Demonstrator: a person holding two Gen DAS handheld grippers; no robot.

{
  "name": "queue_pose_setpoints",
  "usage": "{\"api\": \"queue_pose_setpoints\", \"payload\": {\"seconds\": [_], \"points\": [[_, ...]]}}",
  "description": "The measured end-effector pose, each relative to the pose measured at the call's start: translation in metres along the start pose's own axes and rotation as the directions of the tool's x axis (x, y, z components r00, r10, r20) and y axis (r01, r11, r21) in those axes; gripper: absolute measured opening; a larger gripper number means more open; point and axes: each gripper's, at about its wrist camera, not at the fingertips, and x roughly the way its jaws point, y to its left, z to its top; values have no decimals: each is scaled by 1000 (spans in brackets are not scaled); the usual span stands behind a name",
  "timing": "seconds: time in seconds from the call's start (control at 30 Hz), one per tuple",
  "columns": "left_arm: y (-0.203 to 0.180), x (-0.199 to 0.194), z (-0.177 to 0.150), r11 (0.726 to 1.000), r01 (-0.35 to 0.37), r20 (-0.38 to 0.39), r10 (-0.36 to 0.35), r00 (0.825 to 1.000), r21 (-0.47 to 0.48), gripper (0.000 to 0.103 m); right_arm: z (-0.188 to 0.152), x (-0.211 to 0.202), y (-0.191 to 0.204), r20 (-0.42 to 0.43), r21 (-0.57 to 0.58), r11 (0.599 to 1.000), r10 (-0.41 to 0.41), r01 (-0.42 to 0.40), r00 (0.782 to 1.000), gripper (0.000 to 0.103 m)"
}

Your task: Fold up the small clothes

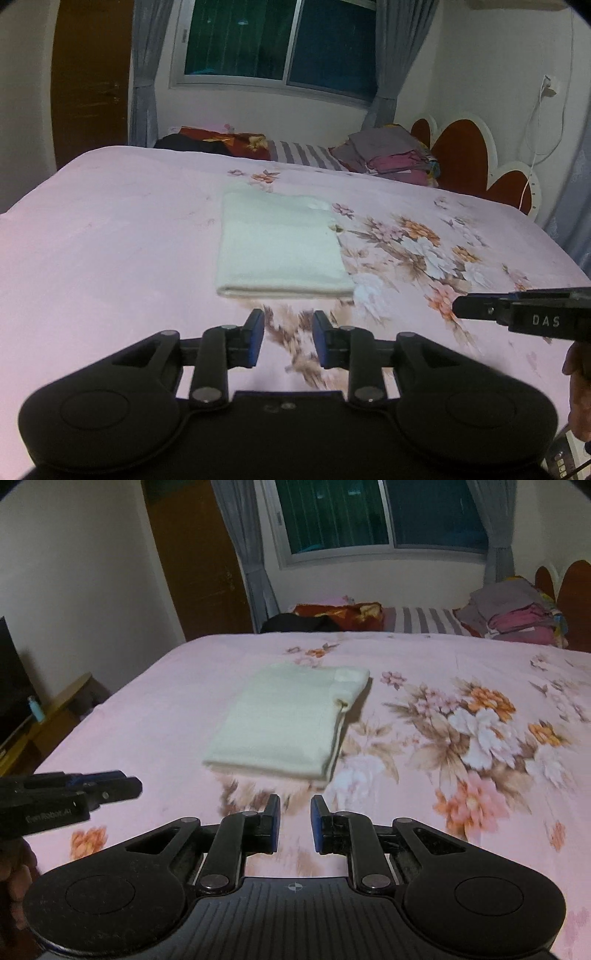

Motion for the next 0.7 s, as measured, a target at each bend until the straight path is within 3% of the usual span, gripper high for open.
{"api": "queue_pose_setpoints", "payload": {"seconds": [0.07,0.13,0.17,0.2,0.27,0.5,0.7], "points": [[-3,-15,-5,1000,-15,17,15,1000,-6,46,-11,-13,2,14,6,1000,-5,5,1000,18],[-9,-28,-11,1000,-16,38,16,999,-6,103,-18,-26,2,26,26,1000,-14,13,1000,23],[-16,-34,-16,1000,-10,65,8,998,21,101,-21,-33,3,35,40,999,-32,31,999,42],[-23,-37,-21,998,-16,79,11,997,63,103,-24,-39,3,50,58,997,-62,59,997,103],[-38,-42,-29,992,-59,66,51,997,115,103,-31,-53,0,130,89,991,-113,102,985,103],[-47,-69,-38,993,-104,89,98,991,62,103,-43,-70,-11,114,137,978,-171,155,979,103],[-47,-85,-37,994,-94,131,87,988,48,103,-57,-87,3,121,91,985,-160,149,980,103]]}}
